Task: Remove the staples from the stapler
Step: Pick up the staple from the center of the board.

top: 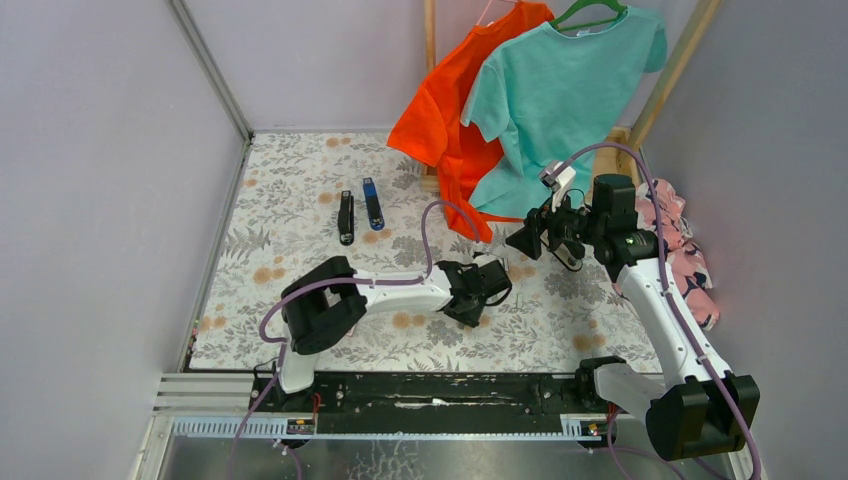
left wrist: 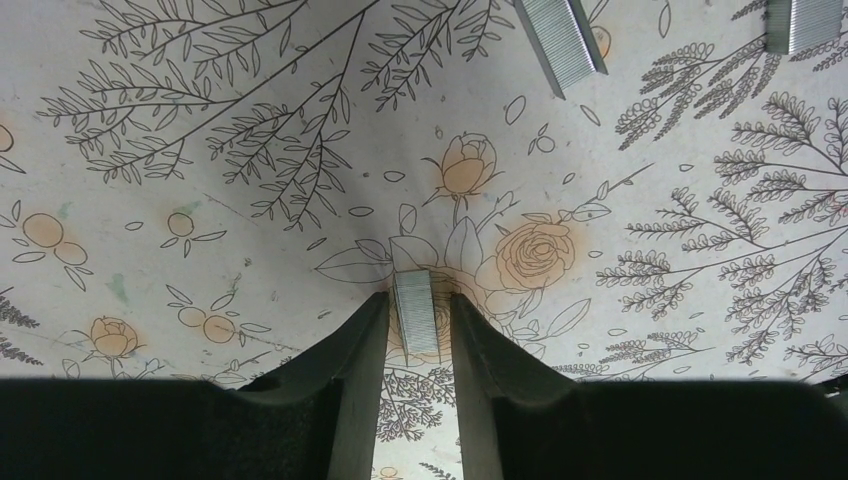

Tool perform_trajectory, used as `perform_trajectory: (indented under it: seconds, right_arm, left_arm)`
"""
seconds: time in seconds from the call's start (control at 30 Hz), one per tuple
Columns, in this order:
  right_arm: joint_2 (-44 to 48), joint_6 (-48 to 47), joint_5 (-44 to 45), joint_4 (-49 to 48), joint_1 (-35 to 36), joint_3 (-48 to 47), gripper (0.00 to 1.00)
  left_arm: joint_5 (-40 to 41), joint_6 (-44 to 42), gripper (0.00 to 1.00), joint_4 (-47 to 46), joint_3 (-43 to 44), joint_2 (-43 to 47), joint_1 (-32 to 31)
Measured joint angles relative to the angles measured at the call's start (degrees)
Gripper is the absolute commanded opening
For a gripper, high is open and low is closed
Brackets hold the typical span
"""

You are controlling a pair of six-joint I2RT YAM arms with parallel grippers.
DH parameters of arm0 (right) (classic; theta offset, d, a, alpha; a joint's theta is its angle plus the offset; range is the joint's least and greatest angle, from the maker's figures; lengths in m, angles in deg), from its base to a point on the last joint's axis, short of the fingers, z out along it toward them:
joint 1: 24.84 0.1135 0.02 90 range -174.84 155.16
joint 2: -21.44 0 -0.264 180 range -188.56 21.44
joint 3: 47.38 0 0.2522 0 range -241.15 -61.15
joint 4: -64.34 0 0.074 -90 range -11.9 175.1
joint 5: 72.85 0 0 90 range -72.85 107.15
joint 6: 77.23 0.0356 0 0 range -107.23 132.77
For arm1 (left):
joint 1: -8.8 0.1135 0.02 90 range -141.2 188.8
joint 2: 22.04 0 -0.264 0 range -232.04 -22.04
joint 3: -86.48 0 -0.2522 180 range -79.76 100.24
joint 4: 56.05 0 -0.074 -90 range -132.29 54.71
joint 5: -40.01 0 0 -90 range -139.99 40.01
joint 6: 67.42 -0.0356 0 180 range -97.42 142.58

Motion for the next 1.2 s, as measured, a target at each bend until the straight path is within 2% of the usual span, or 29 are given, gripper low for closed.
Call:
perform_trajectory:
  seconds: [0.5, 0.7, 0.83, 0.93, 1.2]
  right_arm:
    - [-0.02, 0.02, -0.11, 0.0, -0.24, 0.0, 0.78]
    - [0.0, 0.02, -0.13, 0.0, -0.28, 0.0, 0.78]
    - [-0.02, 0.02, -0.13, 0.0, -0.28, 0.0, 0.78]
    - [0.0, 0.02, -0.15, 0.0, -0.28, 0.02, 0.78]
    - [0.0, 0.02, -0.15, 0.0, -0.28, 0.02, 0.78]
  left_arm:
    - [-2.36, 0.39, 0.38, 0.2, -1.57, 1.2, -0.15]
    - [-2.43, 0.7, 0.31, 0.33, -1.86, 1.4, -0.39]
    - [-2.51, 0.74, 0.32, 0.48, -1.84, 1.4, -0.39]
    - [-2.71, 0.85, 0.38, 0.61, -1.86, 1.46, -0.39]
    - [-3.69, 1.16, 0.34, 1.57, -1.97, 1.68, -0.46]
